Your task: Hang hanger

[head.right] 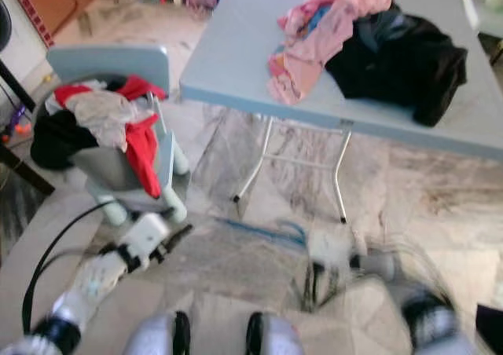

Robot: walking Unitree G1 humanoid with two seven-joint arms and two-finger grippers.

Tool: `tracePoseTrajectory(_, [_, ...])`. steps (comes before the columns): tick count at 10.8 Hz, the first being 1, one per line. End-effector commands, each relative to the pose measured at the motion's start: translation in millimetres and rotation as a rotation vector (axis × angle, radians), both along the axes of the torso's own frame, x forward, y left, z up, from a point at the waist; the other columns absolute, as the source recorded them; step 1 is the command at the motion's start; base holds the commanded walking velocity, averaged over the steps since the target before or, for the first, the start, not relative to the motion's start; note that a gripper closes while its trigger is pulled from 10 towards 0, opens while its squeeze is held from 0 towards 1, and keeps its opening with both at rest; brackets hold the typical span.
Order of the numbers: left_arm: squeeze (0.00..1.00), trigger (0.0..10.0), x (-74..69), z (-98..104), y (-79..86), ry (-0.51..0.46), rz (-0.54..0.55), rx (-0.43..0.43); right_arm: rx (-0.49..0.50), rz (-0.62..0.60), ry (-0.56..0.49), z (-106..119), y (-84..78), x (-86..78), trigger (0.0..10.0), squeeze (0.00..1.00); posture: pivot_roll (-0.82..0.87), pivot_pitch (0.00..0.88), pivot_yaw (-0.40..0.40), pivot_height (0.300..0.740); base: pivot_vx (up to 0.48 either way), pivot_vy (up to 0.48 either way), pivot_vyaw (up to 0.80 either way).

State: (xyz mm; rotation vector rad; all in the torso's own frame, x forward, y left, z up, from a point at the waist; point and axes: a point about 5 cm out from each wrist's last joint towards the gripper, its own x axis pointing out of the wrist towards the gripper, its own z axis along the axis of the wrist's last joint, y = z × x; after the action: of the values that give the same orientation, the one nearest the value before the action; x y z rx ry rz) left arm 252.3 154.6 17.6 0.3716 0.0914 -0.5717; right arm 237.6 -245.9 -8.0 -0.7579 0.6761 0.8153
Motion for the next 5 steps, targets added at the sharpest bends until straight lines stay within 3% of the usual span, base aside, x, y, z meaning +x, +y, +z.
tracePoseTrajectory(1, [1.00,10.0,1.4,6.6,-3.7,-0.038,0.053,-0.037,0.074,-0.145,-0.013,-1.8,-2.7,-0.1,0.0,0.00,-0.01,0.148,-0.054,0.740,0.000,0.000,0.00])
tracePoseTrajectory(3, [1.00,10.0,-5.3,8.3,-7.0,-0.046,0.197,-0.113,0.309,-0.532,-0.059,-9.9,-0.6,-4.4,0.0,0.00,-0.01,0.153,-0.058,0.740,0.000,0.000,0.00])
tracePoseTrajectory(4, [1.00,10.0,-6.4,7.9,-0.1,-0.006,0.312,-0.161,0.444,-0.748,-0.141,-7.0,0.3,-2.6,0.0,0.00,-0.02,0.156,-0.057,0.740,0.000,0.000,0.00])
tracePoseTrajectory(5, [1.00,10.0,-3.7,8.9,6.1,0.027,0.370,-0.193,0.537,-0.886,-0.194,-4.9,2.4,-4.0,5.5,0.00,-0.02,0.157,-0.056,0.740,0.000,0.000,0.00])
